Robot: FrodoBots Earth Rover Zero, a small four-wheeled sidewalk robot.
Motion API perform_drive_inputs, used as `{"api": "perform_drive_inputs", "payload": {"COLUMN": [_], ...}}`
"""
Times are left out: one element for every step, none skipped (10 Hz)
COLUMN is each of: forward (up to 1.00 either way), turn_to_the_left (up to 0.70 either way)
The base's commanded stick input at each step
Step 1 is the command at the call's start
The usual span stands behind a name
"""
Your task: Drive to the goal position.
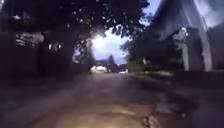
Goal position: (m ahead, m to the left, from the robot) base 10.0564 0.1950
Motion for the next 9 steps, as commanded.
{"api": "perform_drive_inputs", "payload": {"forward": [0.70,0.70,0.70,0.70,0.70,0.70,0.70,0.70,0.70], "turn_to_the_left": [0.00,0.00,0.00,-0.03,-0.10,-0.32,-0.35,-0.35,-0.35]}}
